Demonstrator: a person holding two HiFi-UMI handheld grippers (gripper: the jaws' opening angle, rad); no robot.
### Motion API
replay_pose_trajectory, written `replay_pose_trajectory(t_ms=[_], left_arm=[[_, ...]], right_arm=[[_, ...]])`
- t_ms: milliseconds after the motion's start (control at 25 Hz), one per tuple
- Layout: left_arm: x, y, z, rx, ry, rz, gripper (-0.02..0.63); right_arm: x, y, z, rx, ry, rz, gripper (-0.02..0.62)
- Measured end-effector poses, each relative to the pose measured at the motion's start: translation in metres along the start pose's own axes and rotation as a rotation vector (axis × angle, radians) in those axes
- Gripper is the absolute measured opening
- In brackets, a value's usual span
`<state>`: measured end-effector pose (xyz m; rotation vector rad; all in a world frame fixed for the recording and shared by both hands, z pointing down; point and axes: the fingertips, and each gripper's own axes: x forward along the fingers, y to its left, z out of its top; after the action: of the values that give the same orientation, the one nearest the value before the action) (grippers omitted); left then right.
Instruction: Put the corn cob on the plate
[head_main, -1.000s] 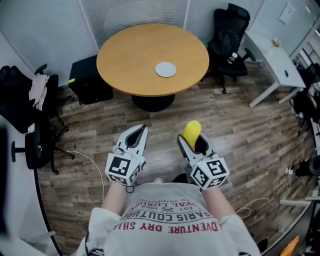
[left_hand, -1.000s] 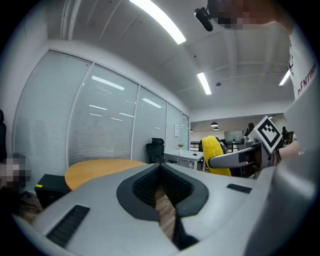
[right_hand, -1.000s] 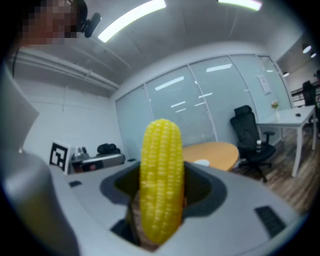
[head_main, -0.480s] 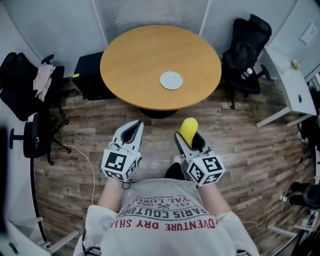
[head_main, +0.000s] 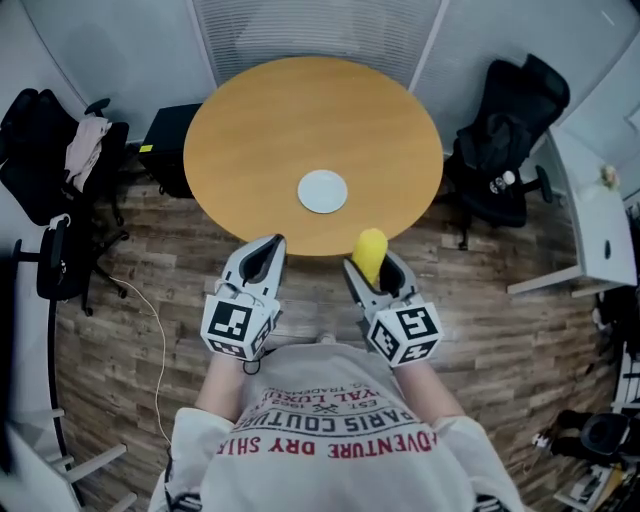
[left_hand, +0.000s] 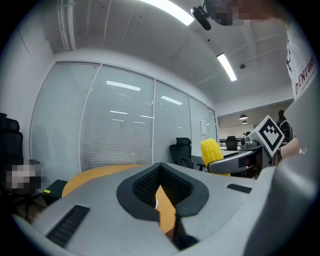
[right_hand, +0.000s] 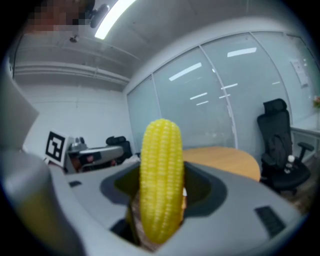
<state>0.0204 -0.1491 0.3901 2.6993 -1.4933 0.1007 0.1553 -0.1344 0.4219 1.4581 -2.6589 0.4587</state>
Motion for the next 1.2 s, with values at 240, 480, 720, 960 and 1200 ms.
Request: replay_pose_trajectory(t_ms=[240, 480, 720, 960, 1200], left_arm=[[0.039, 0.004, -0.01, -0.009, 0.032, 0.027, 0.032], [0.07, 0.035, -0.016, -0.024, 0.055, 0.055, 0.032], [0.118, 0.076, -0.02, -0.046, 0.065, 0.034, 0.032], [0.164, 0.119, -0.025, -0.065, 0.053, -0.01, 0.032], [0.198, 0.161, -0.039, -0.086, 0.06, -0.045, 0.032]], right_arm=[[0.028, -0.042, 0.009, -0.03, 0.014, 0.014, 0.268], [0.062, -0.067, 0.001, -0.01, 0.067, 0.011, 0.268], [0.118, -0.084, -0.006, 0.005, 0.138, 0.003, 0.268], [0.183, -0.102, -0.02, 0.018, 0.224, -0.015, 0.268], [0.239, -0.111, -0.055, 0.037, 0.355, 0.0, 0.268]])
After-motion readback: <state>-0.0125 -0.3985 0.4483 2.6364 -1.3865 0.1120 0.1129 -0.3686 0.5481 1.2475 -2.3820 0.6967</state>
